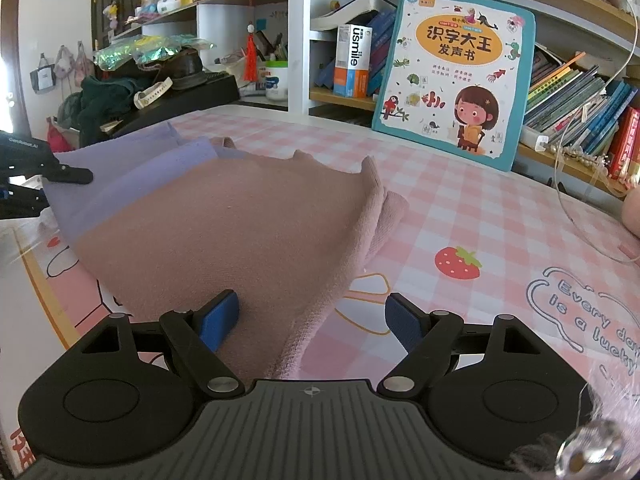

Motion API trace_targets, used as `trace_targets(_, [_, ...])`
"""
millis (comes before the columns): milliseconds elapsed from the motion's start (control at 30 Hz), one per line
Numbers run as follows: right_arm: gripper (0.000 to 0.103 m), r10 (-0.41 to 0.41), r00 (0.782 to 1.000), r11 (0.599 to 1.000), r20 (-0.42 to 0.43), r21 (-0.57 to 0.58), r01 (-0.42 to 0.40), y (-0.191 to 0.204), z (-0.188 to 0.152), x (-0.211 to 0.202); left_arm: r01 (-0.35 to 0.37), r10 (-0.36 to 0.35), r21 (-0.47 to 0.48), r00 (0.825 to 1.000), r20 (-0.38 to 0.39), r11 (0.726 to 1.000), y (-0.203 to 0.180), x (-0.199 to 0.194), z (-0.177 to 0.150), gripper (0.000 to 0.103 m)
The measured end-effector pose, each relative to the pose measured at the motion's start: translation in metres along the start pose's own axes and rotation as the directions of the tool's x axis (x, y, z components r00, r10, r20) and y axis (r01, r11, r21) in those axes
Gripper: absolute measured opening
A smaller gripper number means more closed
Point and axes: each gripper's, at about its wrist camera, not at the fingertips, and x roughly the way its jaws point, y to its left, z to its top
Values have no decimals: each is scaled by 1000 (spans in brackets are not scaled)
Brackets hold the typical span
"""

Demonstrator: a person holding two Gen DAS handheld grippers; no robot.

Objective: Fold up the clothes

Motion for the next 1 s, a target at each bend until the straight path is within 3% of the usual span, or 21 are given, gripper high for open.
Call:
trace_targets(267, [79,-3,1000,1000,5,-27,3,1,1,0,39,-39,45,999,6,998,-3,-7,9,15])
trace_targets(700, [79,95,995,994,6,-56,-94,18,8,11,15,-16,39,1000,26,999,11,-15,25,16])
trace_targets(1000, [79,92,996,991,12,-95,-91,17,4,5,-11,11,44,1000,-1,999,16,-10,24,18])
